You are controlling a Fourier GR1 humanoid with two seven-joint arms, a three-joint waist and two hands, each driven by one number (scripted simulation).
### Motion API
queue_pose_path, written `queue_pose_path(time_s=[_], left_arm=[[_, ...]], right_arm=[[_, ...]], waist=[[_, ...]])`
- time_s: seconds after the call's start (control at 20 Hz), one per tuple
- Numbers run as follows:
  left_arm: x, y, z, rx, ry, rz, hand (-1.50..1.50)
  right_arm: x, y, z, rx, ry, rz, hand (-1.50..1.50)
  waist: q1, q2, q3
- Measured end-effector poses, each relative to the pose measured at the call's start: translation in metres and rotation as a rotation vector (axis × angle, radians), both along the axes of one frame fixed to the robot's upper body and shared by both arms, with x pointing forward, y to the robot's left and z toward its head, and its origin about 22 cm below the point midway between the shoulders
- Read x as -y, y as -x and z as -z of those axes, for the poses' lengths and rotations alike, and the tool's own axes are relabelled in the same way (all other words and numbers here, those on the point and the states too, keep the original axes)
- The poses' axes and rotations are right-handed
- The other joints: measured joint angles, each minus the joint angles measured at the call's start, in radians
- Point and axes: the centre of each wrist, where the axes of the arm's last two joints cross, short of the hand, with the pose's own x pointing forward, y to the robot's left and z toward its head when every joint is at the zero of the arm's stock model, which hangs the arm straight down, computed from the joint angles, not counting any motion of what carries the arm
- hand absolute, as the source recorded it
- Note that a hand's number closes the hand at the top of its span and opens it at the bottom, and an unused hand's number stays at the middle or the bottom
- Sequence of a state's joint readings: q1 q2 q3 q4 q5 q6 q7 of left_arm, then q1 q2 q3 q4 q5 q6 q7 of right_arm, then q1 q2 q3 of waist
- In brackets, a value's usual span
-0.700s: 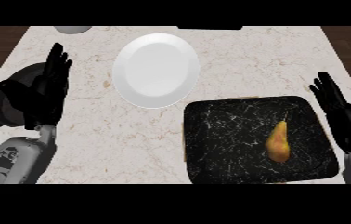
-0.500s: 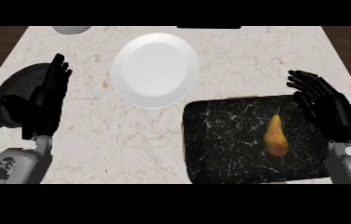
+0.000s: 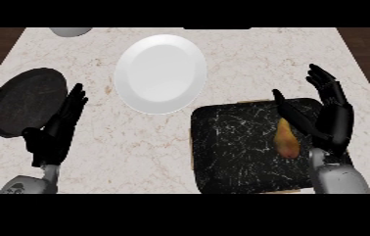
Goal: Pick the pear from the tray and place it in the plate
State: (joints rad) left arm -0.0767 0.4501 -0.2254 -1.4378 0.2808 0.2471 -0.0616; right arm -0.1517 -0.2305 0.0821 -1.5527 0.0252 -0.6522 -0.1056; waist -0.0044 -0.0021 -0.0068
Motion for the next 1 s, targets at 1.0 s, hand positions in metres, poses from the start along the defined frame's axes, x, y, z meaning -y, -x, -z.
queue_pose_path(time_s=[1.0], left_arm=[[-0.016,0.006,0.029,-0.005,0.012,0.030,0.00]], right_arm=[[-0.038,0.118,0.009,-0.399,0.335,0.225,-1.50]], waist=[[-0.006,0.003,0.001]])
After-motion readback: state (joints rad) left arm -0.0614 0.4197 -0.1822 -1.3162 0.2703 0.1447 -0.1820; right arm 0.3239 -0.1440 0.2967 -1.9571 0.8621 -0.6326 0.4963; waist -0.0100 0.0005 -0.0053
